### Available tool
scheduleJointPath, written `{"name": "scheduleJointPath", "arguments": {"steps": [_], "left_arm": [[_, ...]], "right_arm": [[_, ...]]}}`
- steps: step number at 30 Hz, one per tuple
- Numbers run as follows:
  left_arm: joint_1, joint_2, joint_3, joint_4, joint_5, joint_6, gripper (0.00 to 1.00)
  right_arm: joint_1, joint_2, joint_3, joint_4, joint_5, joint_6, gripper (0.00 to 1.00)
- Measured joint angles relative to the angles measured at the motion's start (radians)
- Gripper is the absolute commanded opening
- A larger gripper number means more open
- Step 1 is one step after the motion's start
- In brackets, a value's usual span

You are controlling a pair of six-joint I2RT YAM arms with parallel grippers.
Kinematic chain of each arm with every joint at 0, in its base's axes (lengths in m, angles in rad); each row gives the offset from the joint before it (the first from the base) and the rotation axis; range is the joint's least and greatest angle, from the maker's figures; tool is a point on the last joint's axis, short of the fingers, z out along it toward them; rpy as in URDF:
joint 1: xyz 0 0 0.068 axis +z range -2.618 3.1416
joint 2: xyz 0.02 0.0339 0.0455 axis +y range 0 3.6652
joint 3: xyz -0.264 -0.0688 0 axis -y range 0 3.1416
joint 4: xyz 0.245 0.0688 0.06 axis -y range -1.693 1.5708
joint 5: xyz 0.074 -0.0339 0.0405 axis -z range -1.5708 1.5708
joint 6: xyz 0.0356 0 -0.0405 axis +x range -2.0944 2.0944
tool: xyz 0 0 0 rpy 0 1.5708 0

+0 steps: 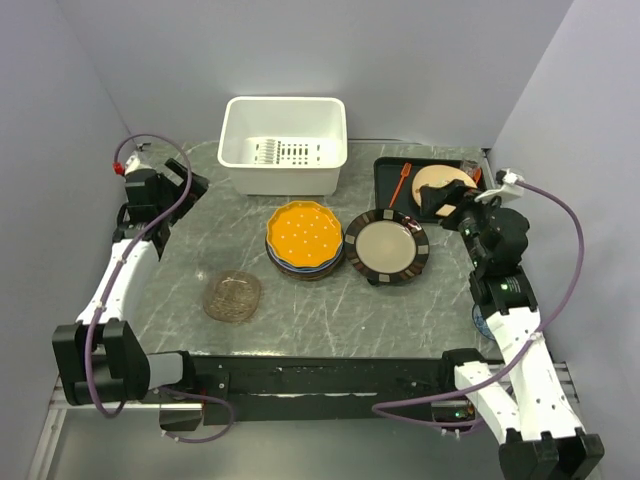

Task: Place the plates into the plastic bin on the countertop
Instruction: Pick up the plate at the center of the board.

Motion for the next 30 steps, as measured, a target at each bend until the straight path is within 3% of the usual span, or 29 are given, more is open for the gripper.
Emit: {"name": "scheduleJointPath", "arguments": {"steps": [8, 14, 20, 30], "left_arm": [[-0.026, -0.069, 0.066, -0.026, 0.214, 0.082, 0.99], [-0.144, -0.040, 0.189, -0.142, 0.235, 0.195, 0.99], [-0.156, 0.013, 0.198, -0.193, 0.304, 0.238, 0.99], [-0.233, 0.216, 0.322, -0.359, 0.383, 0.336, 0.82]], "right_arm": [[0.038, 0.094, 0.000, -0.052, -0.116, 0.020, 1.00], [0.220, 0.131, 0.029, -0.078, -0.076, 0.014, 1.00], [0.369, 0.255, 0.095, -0.074, -0.047, 0.032, 0.99], [0.523, 0.441, 0.121, -0.071, -0.010, 0.093, 0.86]]}}
